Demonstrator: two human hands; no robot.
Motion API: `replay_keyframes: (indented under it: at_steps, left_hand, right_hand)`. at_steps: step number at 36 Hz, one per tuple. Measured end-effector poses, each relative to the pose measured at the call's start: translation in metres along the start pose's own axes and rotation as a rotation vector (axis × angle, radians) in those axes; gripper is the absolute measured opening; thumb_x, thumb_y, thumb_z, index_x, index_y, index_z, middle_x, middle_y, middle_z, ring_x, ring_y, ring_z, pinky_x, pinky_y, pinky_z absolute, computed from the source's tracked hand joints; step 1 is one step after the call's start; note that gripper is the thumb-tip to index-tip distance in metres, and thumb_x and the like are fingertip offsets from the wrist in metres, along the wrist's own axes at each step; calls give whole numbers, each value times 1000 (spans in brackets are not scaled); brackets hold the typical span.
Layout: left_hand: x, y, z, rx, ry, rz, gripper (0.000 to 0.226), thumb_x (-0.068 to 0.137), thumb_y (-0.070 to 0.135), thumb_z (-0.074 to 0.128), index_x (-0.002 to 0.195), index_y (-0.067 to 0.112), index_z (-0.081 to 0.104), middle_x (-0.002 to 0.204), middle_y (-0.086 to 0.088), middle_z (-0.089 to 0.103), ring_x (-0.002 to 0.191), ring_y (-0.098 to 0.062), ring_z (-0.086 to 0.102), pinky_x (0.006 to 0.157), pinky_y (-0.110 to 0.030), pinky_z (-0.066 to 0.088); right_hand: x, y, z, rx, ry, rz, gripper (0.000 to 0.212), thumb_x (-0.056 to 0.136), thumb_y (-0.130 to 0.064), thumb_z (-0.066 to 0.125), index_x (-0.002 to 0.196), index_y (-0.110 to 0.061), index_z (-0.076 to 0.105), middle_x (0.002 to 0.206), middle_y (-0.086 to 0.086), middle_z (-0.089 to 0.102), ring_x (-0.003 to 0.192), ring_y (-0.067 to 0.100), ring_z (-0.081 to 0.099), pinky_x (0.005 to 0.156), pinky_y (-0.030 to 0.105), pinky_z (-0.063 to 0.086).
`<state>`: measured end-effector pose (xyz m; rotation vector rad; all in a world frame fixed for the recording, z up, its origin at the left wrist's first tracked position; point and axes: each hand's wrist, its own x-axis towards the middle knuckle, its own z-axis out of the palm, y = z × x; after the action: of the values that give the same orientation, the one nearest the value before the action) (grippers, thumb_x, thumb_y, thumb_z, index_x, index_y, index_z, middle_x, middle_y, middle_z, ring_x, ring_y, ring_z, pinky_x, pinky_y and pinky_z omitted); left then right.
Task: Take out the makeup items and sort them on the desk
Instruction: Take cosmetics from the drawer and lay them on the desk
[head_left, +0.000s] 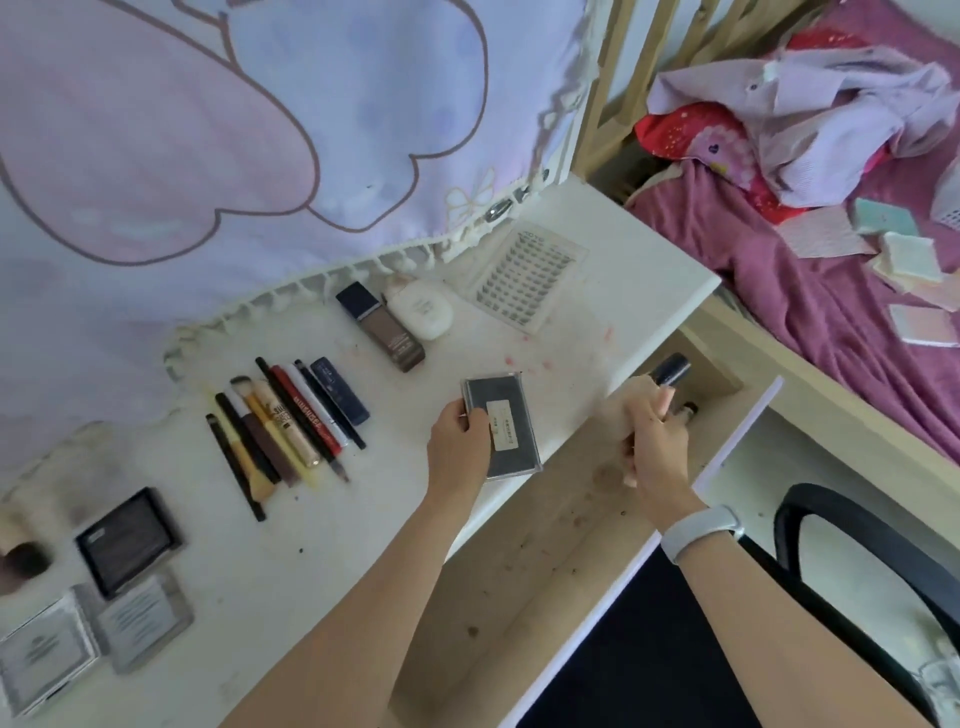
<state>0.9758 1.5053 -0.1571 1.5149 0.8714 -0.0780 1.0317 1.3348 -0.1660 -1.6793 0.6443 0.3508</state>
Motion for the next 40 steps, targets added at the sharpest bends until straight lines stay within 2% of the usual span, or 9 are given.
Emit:
replay_keyframes:
  at_steps: [10,17,20,27,29,31,34,38,40]
  left_hand:
    - [-7,-22,-71,54,213,47,23,95,23,39,102,27,62,102,0,65,95,-19,63,86,-42,54]
    - [-17,-29,-78,124,213,45,7,96,21,50,89,19,51,75,12,54,72,-8,57,54,-7,42]
    - [-18,-30,-75,97,221,56,9,93,17,55,101,12,57,87,3,63,69,0,56,53,-2,41]
    - [-17,-23,-66,30,190,99,37,89,3,60,120,20,49,109,-2,61,94,-13,60,62,2,43]
    - [-14,-22,-65,24,188,91,41,88,4,61,121,24,47,111,-1,60,99,-15,61,66,-2,46]
    - [-12,-21,-64,18,184,88,40,88,4,62,114,28,43,107,2,59,100,-15,61,73,-9,47]
    - [-14,-20,-65,28,175,99,39,88,4,61,108,31,41,102,6,57,100,-14,60,73,-10,47]
    - [-17,-25,-65,45,186,81,36,88,5,62,110,29,44,103,6,59,95,-11,59,77,-15,48]
    - [-21,-28,-66,22,187,52,37,89,6,62,119,22,47,101,5,58,88,-8,57,68,-5,45]
  right_hand:
    - [-34,-13,74,-200,-340,-355,14,90,-21,61,91,-12,50,68,-3,36,57,8,34,55,16,31]
    - [-35,-25,106,-355,-321,-537,27,90,-13,59,75,-6,39,69,0,31,62,18,31,50,15,26]
    - [-29,-36,115,-368,-301,-583,24,90,-7,56,79,9,43,66,5,31,65,19,31,48,17,25]
    - [-6,-45,124,-448,-269,-575,9,90,-9,54,89,-10,45,70,-3,40,59,12,37,49,15,32]
    - [-2,-45,124,-463,-257,-565,10,89,-12,54,97,-13,48,77,0,42,60,7,38,57,22,35]
    - [-3,-40,121,-393,-232,-548,35,89,-14,55,123,-13,47,99,1,40,74,5,43,69,29,41]
    - [-20,-25,108,-301,-168,-502,48,93,-12,52,138,-12,35,122,-2,38,100,6,48,82,23,43]
    - [-42,5,94,-489,-238,-474,19,95,-18,47,112,-13,55,91,5,63,65,12,51,58,23,43]
    - [-53,17,92,-579,-343,-442,18,96,-19,47,110,-15,58,85,-4,64,62,9,53,51,14,41]
